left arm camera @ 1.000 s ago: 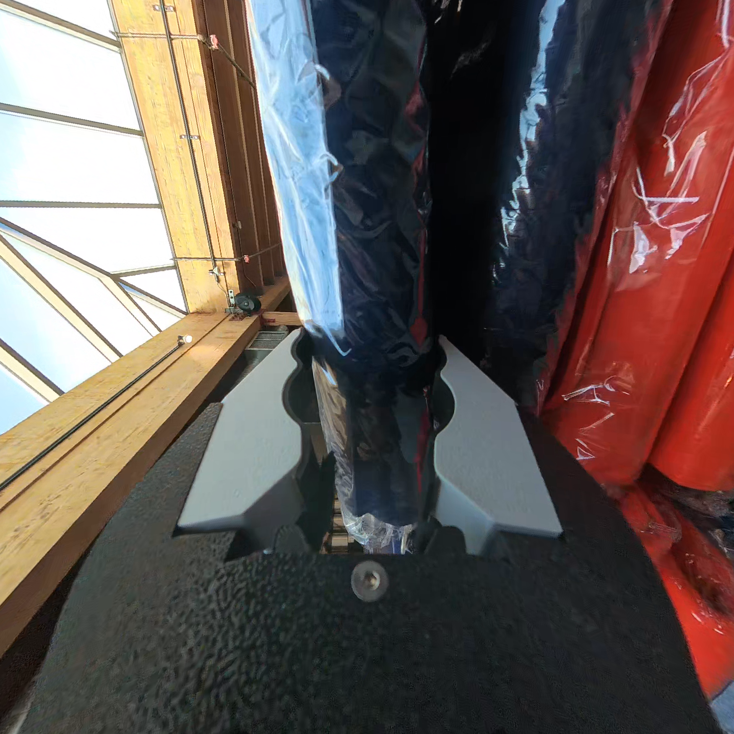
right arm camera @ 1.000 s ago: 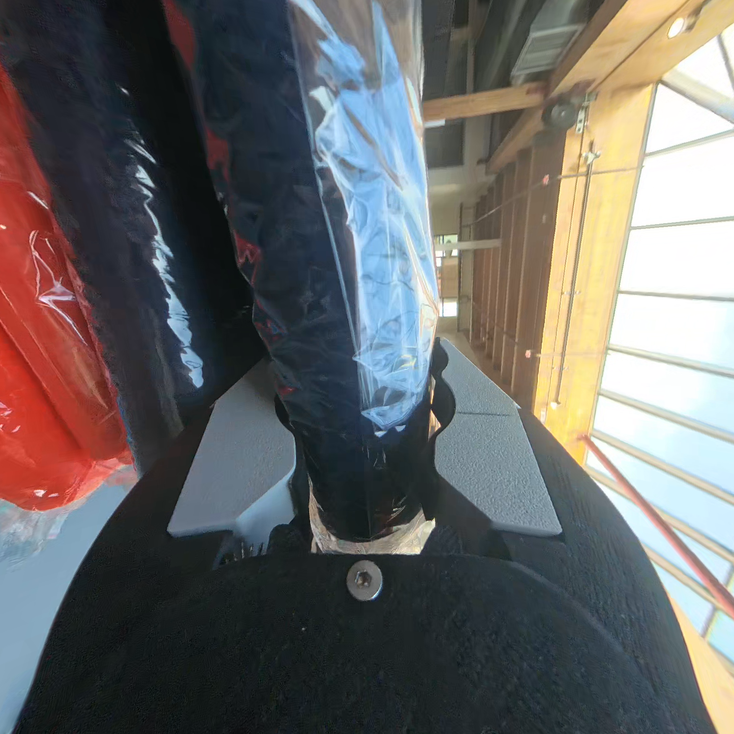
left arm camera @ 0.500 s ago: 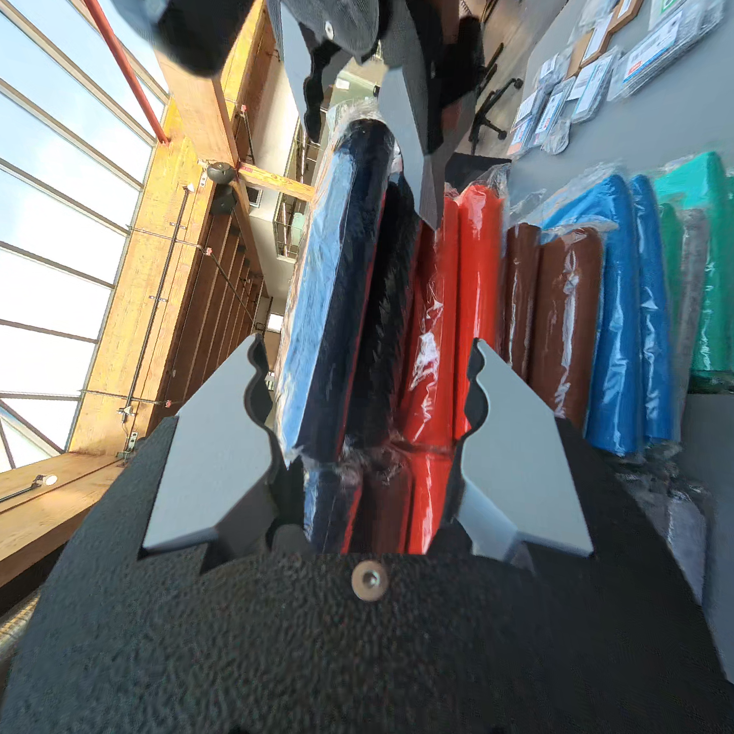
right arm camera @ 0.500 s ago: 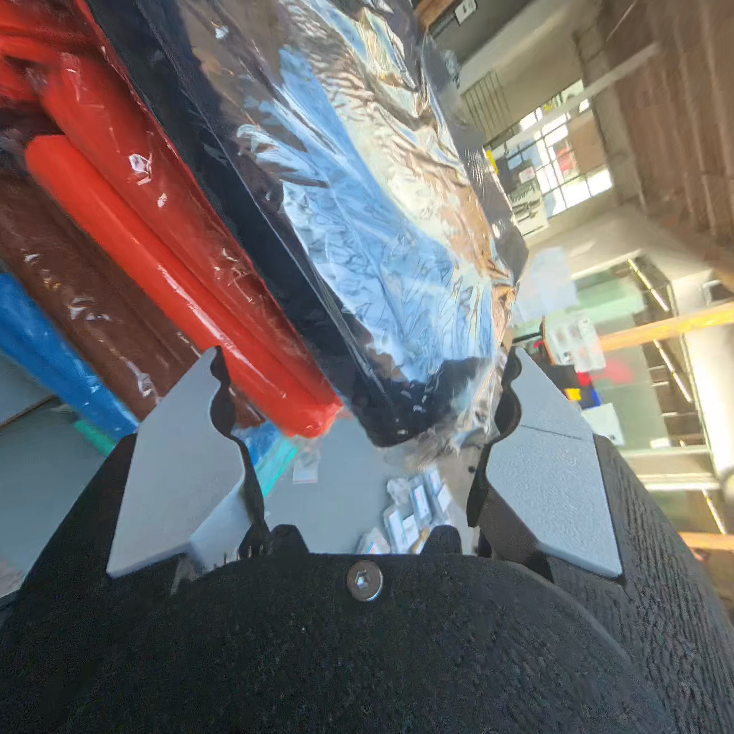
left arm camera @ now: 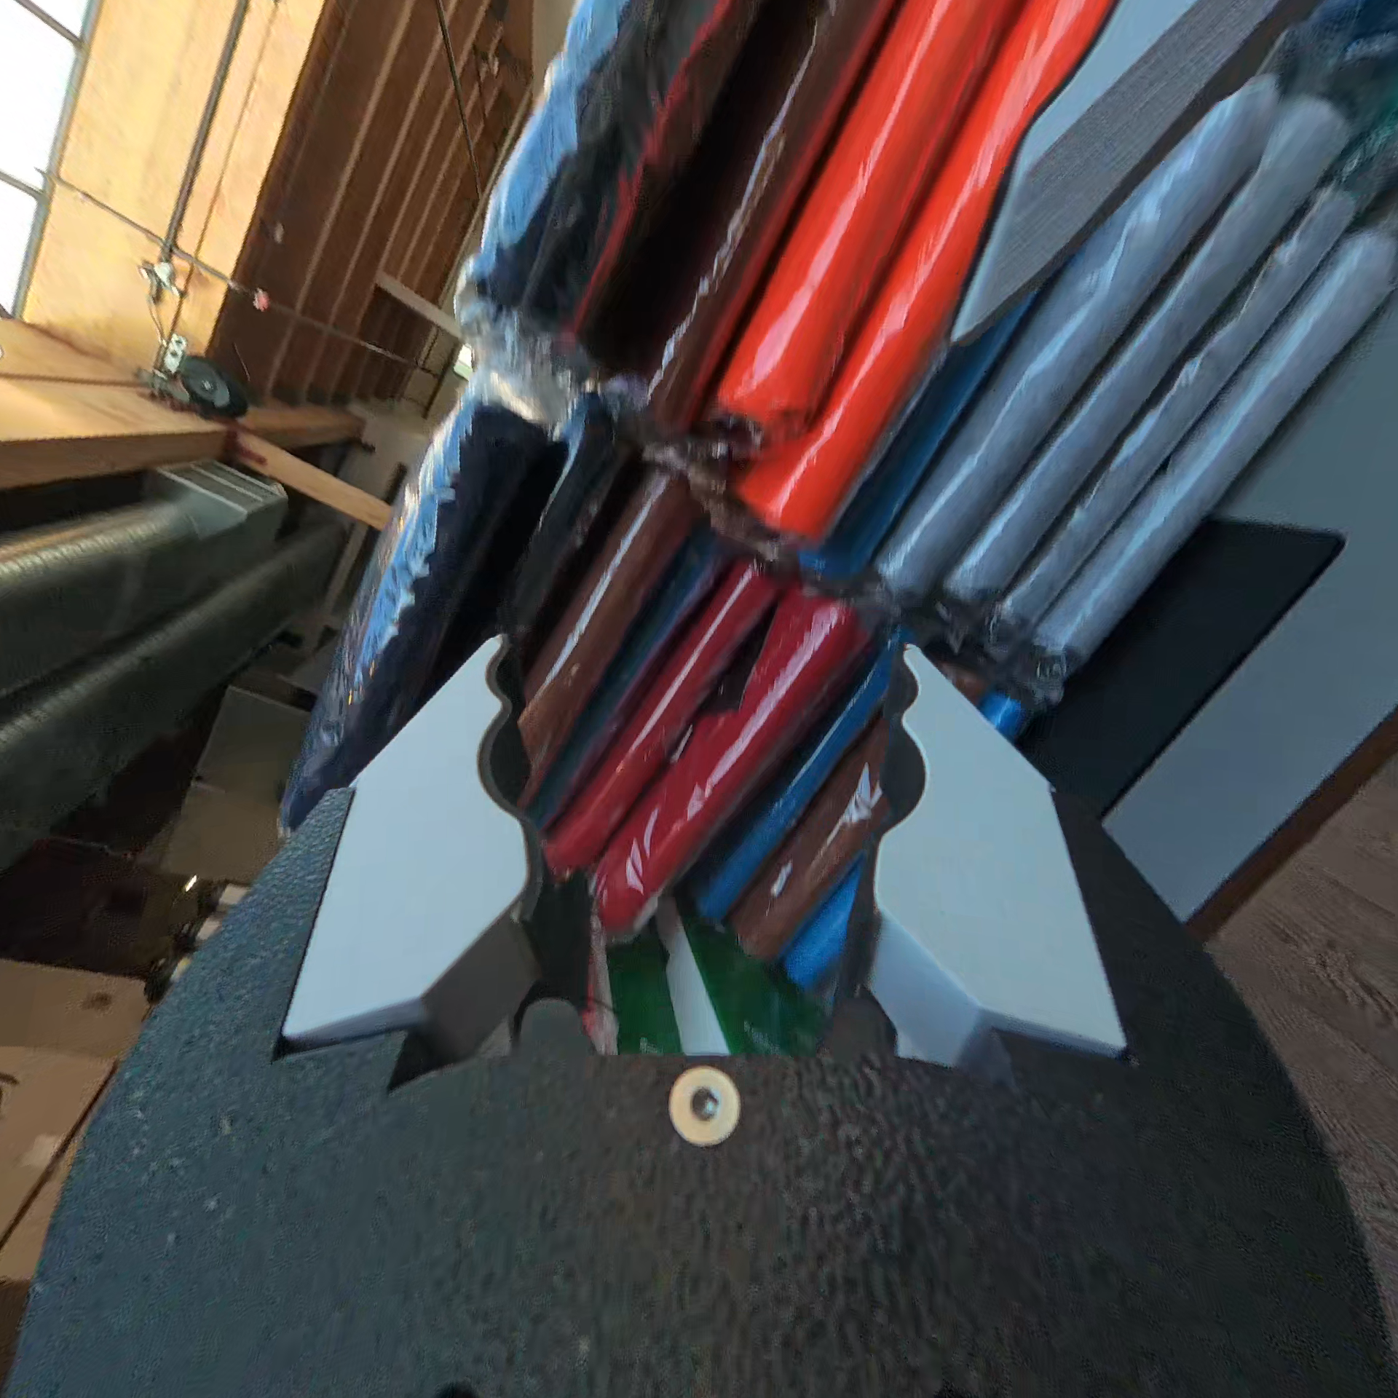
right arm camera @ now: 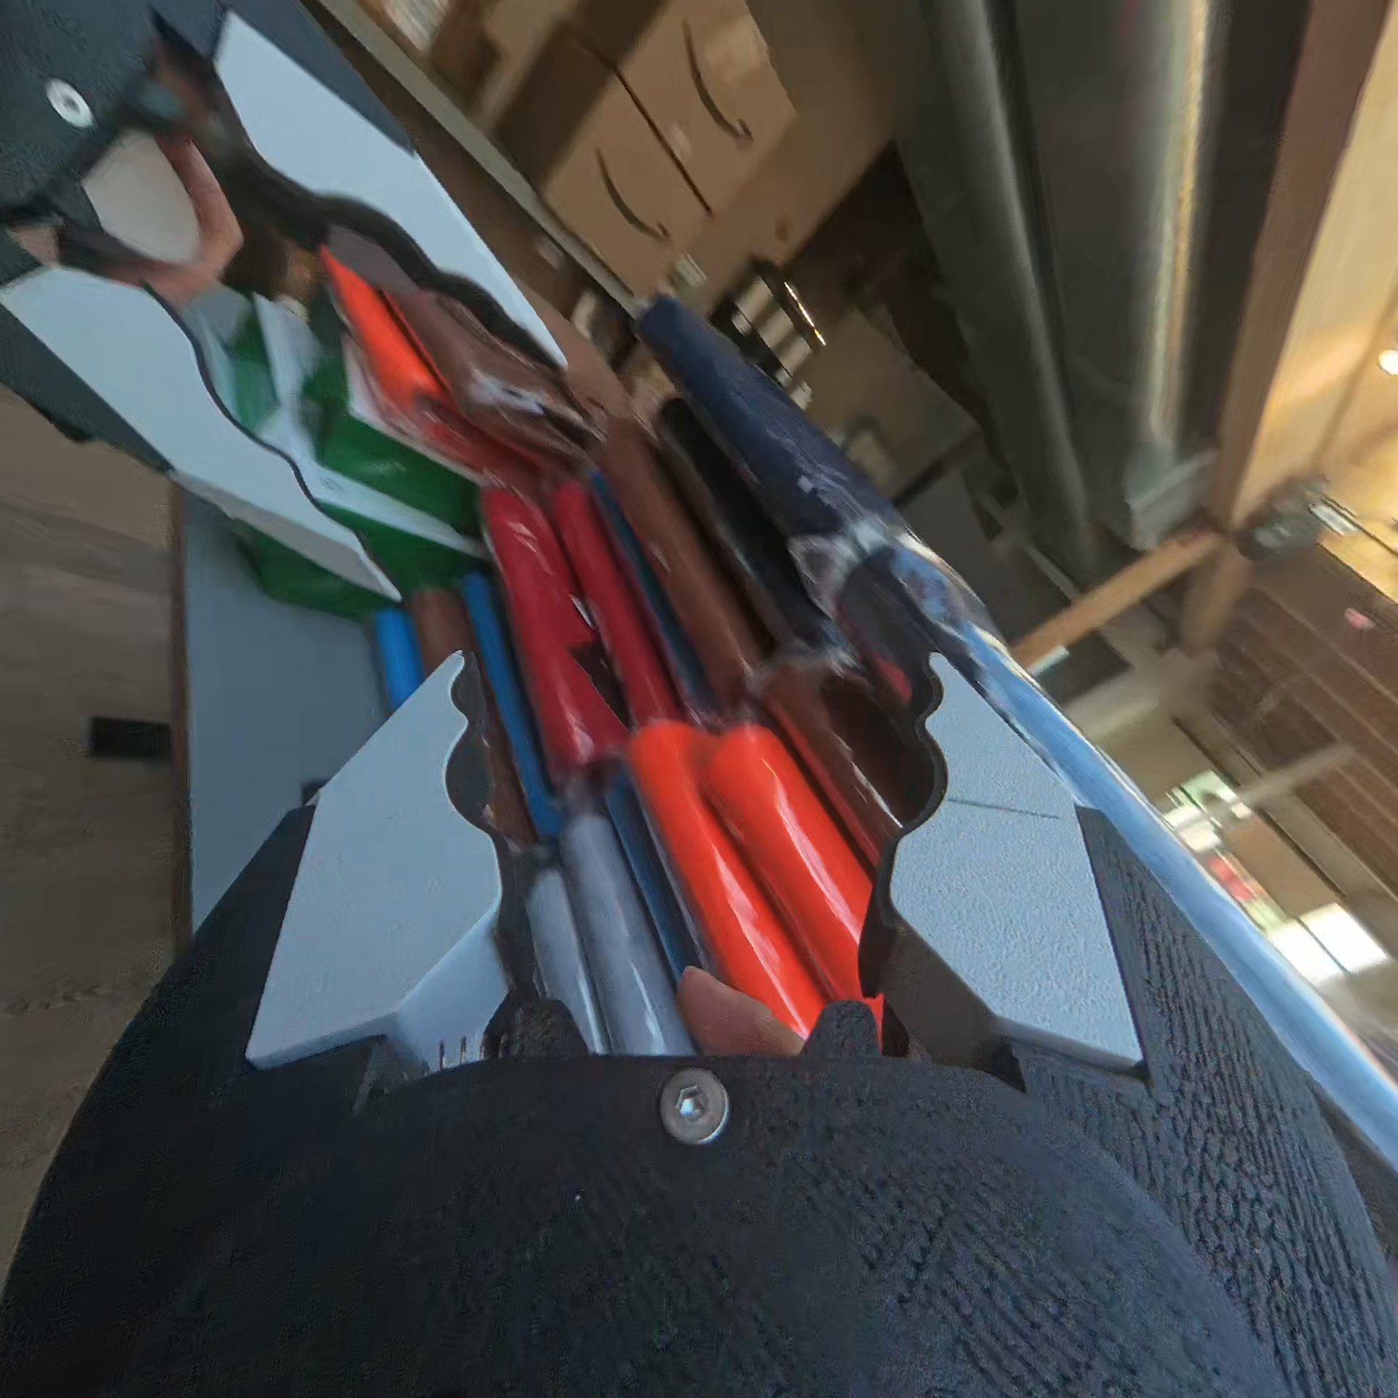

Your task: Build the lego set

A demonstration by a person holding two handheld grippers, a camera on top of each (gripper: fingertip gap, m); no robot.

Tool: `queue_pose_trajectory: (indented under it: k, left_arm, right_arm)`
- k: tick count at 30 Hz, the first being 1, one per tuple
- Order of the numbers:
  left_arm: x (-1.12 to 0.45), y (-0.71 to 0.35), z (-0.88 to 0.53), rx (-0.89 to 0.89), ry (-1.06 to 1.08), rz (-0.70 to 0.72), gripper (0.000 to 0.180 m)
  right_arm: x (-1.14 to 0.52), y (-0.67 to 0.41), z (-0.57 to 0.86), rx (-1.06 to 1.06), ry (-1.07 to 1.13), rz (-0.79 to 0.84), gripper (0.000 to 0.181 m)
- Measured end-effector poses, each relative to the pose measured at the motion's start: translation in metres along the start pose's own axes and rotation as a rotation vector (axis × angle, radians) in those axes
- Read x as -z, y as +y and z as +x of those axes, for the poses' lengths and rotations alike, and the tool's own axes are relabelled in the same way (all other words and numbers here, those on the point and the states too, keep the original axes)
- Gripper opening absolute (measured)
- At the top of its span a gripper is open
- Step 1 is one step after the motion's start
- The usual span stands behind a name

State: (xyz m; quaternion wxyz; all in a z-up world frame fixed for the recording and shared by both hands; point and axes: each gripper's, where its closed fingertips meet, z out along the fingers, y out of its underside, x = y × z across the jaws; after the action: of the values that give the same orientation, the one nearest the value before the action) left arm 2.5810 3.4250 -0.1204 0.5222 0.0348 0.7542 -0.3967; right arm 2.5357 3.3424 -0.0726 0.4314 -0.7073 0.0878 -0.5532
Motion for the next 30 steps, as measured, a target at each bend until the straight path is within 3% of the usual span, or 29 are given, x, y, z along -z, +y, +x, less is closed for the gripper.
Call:
queue_pose_trajectory:
  k: [5,9,13,19,21,25,30]
  left_arm:
    - [0.061,0.139,-0.032,-0.010,-0.097,-0.227,0.094]
    - [0.105,0.245,-0.070,-0.013,-0.200,-0.423,0.095]
    - [0.122,0.311,-0.109,0.007,-0.282,-0.479,0.092]
    - [0.101,0.347,-0.163,-0.020,-0.290,-0.399,0.090]
    - [0.088,0.352,-0.178,-0.025,-0.249,-0.358,0.090]
    - [0.069,0.352,-0.195,0.039,-0.130,-0.236,0.092]
    - [0.064,0.343,-0.201,0.128,-0.062,-0.076,0.091]
  right_arm:
    - [-0.135,-0.059,-0.084,0.033,-0.054,0.191,0.101]
    - [-0.221,-0.069,-0.135,0.098,-0.083,0.166,0.092]
    - [-0.294,-0.075,-0.172,0.183,-0.105,0.121,0.084]
    - [-0.374,-0.072,-0.186,0.420,-0.095,0.015,0.076]
    - [-0.391,-0.065,-0.185,0.456,-0.134,-0.044,0.068]
    - [-0.409,-0.054,-0.185,0.488,-0.202,-0.172,0.068]
    - [-0.417,-0.054,-0.198,0.618,-0.192,-0.235,0.046]
